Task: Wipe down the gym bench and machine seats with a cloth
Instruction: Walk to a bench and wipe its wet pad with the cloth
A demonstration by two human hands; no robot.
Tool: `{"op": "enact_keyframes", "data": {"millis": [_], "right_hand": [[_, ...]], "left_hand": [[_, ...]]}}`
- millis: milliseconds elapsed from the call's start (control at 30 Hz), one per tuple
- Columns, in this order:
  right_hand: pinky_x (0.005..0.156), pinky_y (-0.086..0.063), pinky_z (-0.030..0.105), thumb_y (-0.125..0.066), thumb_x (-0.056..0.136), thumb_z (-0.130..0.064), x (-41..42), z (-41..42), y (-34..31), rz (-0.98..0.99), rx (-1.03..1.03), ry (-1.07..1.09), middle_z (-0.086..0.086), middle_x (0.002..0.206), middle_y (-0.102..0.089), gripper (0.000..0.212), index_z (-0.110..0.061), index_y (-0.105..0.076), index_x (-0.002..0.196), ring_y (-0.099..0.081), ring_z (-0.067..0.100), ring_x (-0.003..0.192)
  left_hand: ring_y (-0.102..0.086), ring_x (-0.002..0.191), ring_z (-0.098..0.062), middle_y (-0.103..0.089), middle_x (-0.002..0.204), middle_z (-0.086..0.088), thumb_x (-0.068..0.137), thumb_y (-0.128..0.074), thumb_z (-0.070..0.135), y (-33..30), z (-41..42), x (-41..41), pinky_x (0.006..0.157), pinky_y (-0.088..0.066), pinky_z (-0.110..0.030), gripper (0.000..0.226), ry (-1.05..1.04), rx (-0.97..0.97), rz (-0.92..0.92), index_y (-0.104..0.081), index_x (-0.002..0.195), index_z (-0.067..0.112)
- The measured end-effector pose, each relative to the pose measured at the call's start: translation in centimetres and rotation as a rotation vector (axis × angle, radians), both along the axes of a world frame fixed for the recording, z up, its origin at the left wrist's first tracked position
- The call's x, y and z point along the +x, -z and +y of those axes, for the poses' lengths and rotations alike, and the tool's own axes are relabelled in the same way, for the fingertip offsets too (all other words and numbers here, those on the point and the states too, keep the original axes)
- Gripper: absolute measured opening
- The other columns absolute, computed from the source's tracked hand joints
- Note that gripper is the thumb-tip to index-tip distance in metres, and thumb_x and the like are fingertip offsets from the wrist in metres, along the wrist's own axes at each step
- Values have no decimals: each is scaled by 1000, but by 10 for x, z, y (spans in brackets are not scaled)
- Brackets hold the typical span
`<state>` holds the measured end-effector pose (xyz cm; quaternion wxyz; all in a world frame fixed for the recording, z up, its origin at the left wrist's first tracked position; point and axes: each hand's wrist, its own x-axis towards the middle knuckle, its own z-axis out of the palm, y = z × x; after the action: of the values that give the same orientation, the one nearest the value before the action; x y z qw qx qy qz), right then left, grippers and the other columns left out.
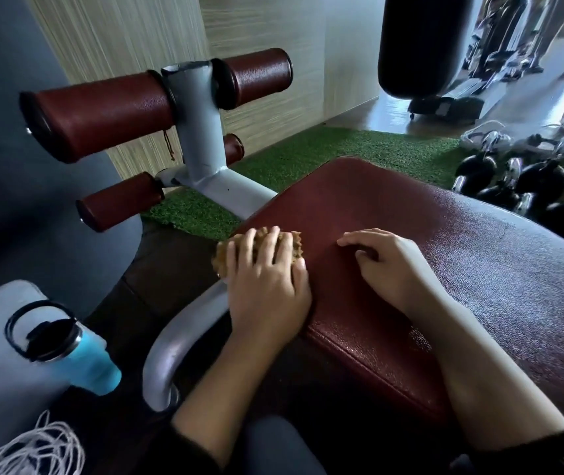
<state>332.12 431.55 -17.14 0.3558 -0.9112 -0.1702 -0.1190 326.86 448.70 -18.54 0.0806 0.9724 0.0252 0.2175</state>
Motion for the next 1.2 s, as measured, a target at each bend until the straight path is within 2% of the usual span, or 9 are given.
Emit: {"op": "enact_keyframes", "data": {"millis": [167,367,533,667,767,867,967,1067,1200], "right_hand": [[82,-27,0,-59,78,1,-2,-1,-1,-49,35,100,1,106,-69,29,-13,-72,100,-60,12,97],[72,-27,5,-76,74,-14,-4,-8,-7,-32,76,221,3,95,-70,15,-9,-74,88,-55,8,82],[73,-29,7,-77,72,-14,-2,-7,-7,-23,96,225,1,92,-69,14,-10,-75,86,-56,10,83],[71,-31,8,-74,70,-8,0,-7,-6,-85,193,298,0,84,-65,16,-12,-72,85,-58,12,76],[77,-40,16,-60,70,2,1,-12,-9,-175,330,412,2,88,-61,26,-13,-68,89,-58,14,78],[77,-41,19,-51,70,6,-2,-15,-10,-187,390,468,6,93,-62,31,-14,-65,90,-56,12,79],[78,-43,19,-51,70,2,-5,-7,-10,-206,345,378,3,91,-61,28,-12,-65,90,-54,10,77],[78,-39,17,-55,75,-3,-8,9,-15,-199,265,214,4,92,-63,21,-10,-64,92,-59,19,85],[100,-37,29,-52,90,-37,-12,55,-23,-43,38,52,5,127,-53,36,-20,-54,122,-47,22,120]], "left_hand": [[-16,146,-21,-23,159,8,98,-26,41,-25,-10,66,119,-3,-40,53,84,102,252,-30,150,35],[-38,132,-33,-36,150,-6,99,-25,42,-46,16,89,100,-36,-43,51,-263,-175,360,-35,147,26],[-47,117,-38,-46,135,-16,98,-28,40,-24,24,28,88,-40,-43,50,-446,-318,191,-44,134,9],[-48,115,-52,-52,130,-30,88,-26,37,0,-1,4,101,-34,-59,65,-313,-58,76,-54,128,-6],[-45,125,-44,-56,132,-22,89,-25,37,-8,-11,18,108,-26,-58,63,-135,64,57,-61,124,-1],[-23,144,-31,-35,154,-11,96,-14,38,-23,-28,39,118,-7,-52,62,83,110,213,-42,144,11],[-3,149,-18,-13,162,1,103,-22,39,-36,-35,56,118,10,-44,53,248,-57,330,-25,153,22],[-23,144,-11,-31,156,6,101,-35,36,-46,-10,46,121,-2,-38,46,285,-369,111,-41,146,26],[-34,139,-18,-41,150,3,100,-38,36,-36,42,31,117,-21,-43,45,12,-384,23,-46,142,23]]}}
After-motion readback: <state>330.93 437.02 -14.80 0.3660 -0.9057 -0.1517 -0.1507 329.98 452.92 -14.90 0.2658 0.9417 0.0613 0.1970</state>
